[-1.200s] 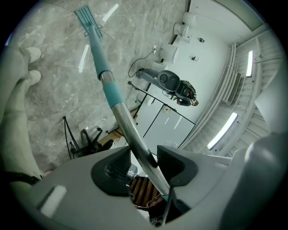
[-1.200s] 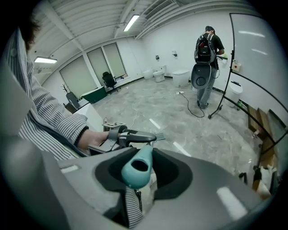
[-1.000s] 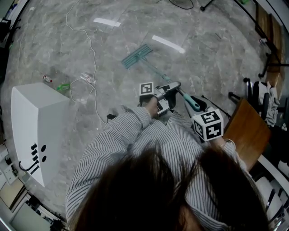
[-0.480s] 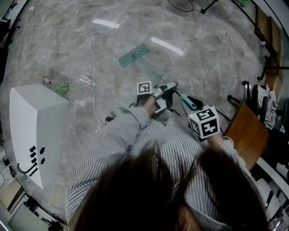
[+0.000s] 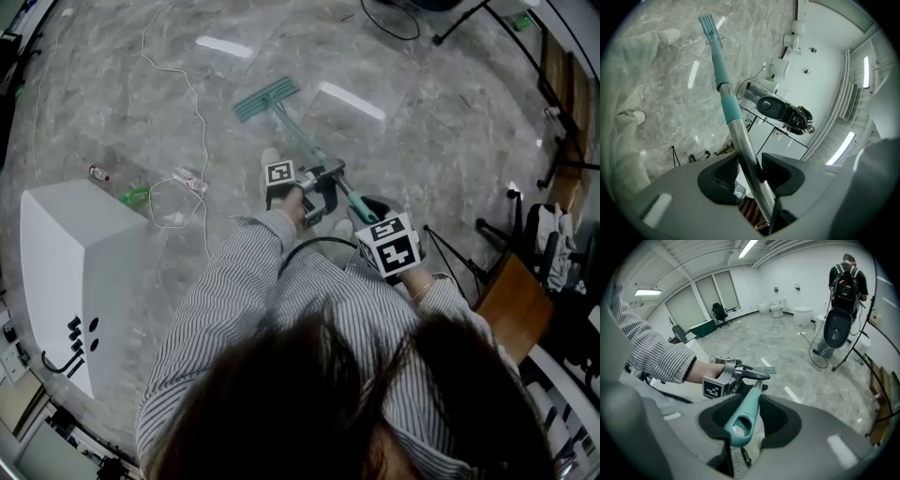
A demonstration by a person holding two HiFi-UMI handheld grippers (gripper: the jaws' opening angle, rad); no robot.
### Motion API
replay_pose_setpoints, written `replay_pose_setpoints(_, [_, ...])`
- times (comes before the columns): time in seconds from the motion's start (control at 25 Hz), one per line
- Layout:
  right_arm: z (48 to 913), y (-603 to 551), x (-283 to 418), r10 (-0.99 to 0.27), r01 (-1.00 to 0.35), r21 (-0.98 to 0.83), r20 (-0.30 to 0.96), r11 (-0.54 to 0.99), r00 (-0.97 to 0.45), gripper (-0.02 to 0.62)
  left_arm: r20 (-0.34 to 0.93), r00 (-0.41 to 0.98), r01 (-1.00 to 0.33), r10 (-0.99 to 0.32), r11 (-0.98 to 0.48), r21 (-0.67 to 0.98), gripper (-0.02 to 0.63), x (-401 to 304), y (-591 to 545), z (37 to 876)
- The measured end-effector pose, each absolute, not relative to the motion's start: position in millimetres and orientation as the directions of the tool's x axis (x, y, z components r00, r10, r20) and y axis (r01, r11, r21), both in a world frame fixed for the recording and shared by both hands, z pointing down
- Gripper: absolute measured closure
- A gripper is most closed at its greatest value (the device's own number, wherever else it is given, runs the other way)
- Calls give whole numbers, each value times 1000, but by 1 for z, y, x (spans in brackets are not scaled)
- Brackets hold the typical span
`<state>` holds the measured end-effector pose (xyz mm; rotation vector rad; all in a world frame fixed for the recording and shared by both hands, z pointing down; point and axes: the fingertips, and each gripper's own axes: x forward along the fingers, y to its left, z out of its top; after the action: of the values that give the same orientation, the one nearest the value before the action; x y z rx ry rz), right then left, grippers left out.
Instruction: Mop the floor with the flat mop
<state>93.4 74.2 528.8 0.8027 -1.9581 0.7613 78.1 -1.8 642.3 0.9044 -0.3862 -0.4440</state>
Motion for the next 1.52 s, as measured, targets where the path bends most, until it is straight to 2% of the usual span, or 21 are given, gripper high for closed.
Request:
replay_pose_setpoints(0.2, [541, -30, 5, -255, -787, -213, 869, 579, -423, 474, 170, 817, 193, -552, 538, 821, 446, -11, -108, 653])
replay_pose_setpoints(0.36, [548, -110, -74, -254, -791, -205, 875, 576, -412, 474, 263, 781, 115, -567, 543, 832, 449, -92, -190, 675])
replay_pose_setpoints(0.48, [550, -173, -136, -256, -784, -187, 879, 592, -403, 474, 312, 720, 118, -620, 553, 825, 459, -153, -258, 677])
replay_pose_setpoints(0.64, [551, -266, -202, -270, -768, -149, 880, 623, -390, 474, 291, 700, 111, -652, 503, 857, 458, -218, -348, 669])
replay_pose_setpoints(0.84, [546, -374, -258, -309, -787, -154, 861, 597, -403, 474, 79, 748, 256, -659, 396, 882, 434, -253, -424, 624])
replay_pose_setpoints(1.0, [560, -410, -295, -244, -768, -137, 901, 626, -359, 474, 110, 705, 260, -700, 400, 879, 436, -289, -461, 623])
replay_pose_setpoints(1.2, [576, -430, -328, -235, -786, -140, 910, 602, -341, 474, 132, 667, 286, -733, 415, 864, 459, -323, -482, 636])
replay_pose_setpoints(1.52, [588, -444, -327, -241, -768, -118, 910, 629, -337, 477, 155, 685, 256, -712, 434, 864, 460, -323, -493, 649])
